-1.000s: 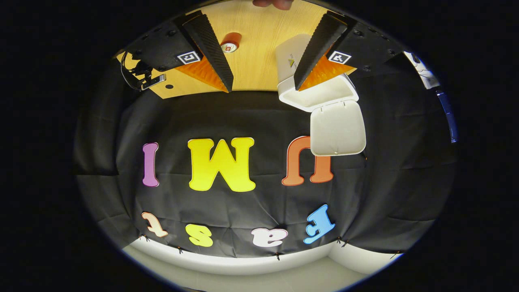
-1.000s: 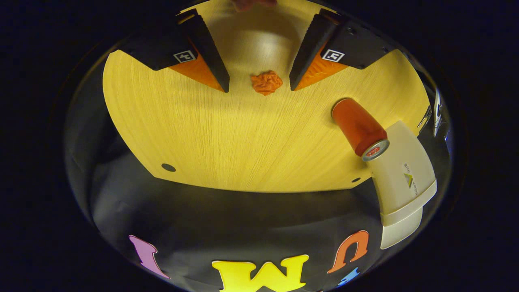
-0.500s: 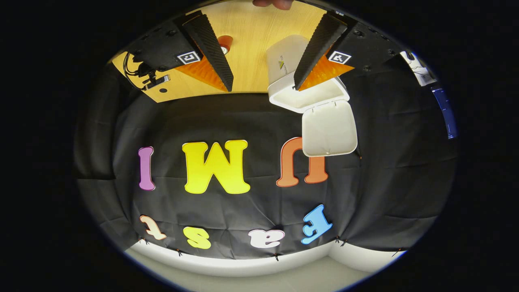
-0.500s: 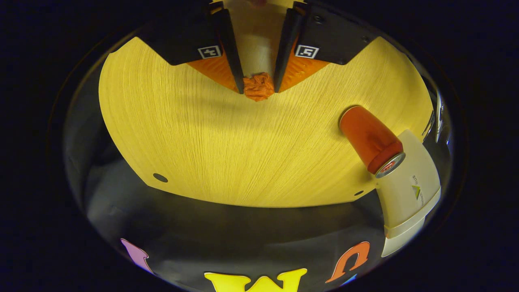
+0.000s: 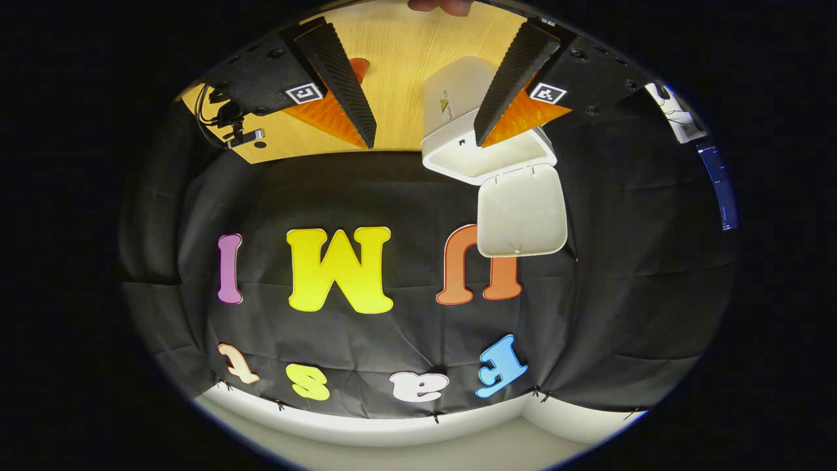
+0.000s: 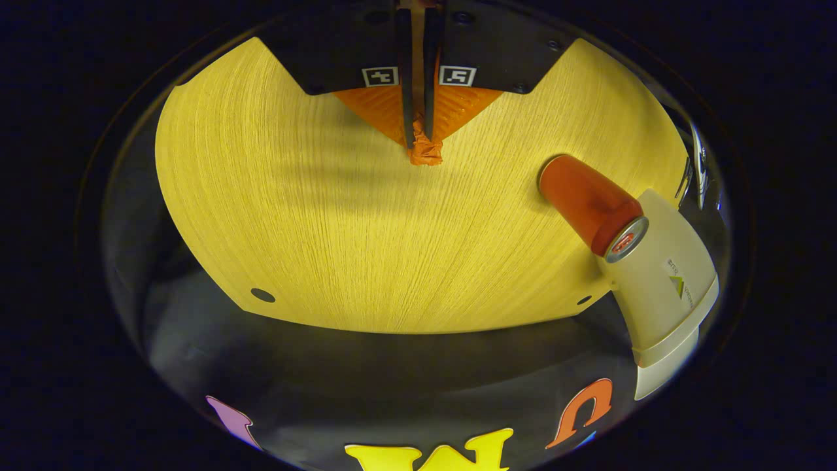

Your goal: Press the lid of the desktop garbage bin to open it, pick up the crumpled paper on the desktop and throw it into the bin, then pick up the pop can on the desktop and drop it into the bin, and finally close the garbage bin lid.

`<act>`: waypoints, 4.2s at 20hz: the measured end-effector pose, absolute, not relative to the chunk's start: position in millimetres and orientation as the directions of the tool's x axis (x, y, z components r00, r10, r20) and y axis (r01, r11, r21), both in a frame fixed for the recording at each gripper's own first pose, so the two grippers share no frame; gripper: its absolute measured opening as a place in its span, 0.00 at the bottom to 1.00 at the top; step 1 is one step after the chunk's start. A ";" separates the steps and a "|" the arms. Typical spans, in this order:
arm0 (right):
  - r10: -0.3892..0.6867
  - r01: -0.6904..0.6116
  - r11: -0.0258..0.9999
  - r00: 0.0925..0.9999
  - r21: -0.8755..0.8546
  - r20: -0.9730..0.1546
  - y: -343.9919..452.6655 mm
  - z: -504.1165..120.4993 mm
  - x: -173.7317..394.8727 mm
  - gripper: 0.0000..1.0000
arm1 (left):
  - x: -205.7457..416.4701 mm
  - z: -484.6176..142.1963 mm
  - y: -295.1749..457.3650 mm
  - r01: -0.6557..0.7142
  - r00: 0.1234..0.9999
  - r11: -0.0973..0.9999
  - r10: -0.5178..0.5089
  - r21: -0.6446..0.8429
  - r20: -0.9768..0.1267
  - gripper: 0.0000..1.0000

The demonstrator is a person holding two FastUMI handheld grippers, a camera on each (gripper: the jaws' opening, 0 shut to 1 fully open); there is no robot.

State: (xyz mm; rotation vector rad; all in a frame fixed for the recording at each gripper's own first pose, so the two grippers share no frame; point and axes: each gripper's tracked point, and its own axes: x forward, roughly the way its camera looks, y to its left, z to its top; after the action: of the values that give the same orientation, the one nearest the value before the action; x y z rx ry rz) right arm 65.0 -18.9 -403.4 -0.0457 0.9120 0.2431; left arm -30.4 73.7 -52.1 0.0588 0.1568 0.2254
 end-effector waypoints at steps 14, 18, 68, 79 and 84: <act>0.292 -0.266 0.956 0.825 0.124 -0.483 26.4 -178.0 103.6 0.08 | -28.3 -53.8 101.3 -0.195 0.971 0.978 0.204 0.076 -0.122 0.98; 0.381 -0.356 0.924 0.848 0.138 -0.368 76.1 -116.2 116.0 0.07 | -32.2 -55.0 106.9 -0.185 0.974 0.979 0.194 0.083 -0.119 0.98; 0.442 -0.425 0.889 0.894 0.171 -0.075 133.2 -6.7 30.0 0.85 | -34.9 -153.1 129.2 0.042 0.979 0.992 -0.018 0.117 -0.202 0.98; 0.128 -0.115 0.988 0.982 0.100 -0.142 -30.9 -70.2 -30.9 0.86 | 10.4 -272.6 45.6 0.206 0.937 0.977 -0.178 0.062 -0.300 0.99; 0.061 -0.054 0.997 0.986 0.051 -0.158 -63.9 -82.8 -38.0 0.86 | 36.5 -312.9 27.5 0.212 0.915 0.976 -0.181 0.046 -0.361 0.99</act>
State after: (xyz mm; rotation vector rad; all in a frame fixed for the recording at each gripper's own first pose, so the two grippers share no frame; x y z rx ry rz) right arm -38.0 -63.9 -82.8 0.0463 0.1599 0.0576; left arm 36.5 27.5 -312.9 0.0843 0.3638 -0.2024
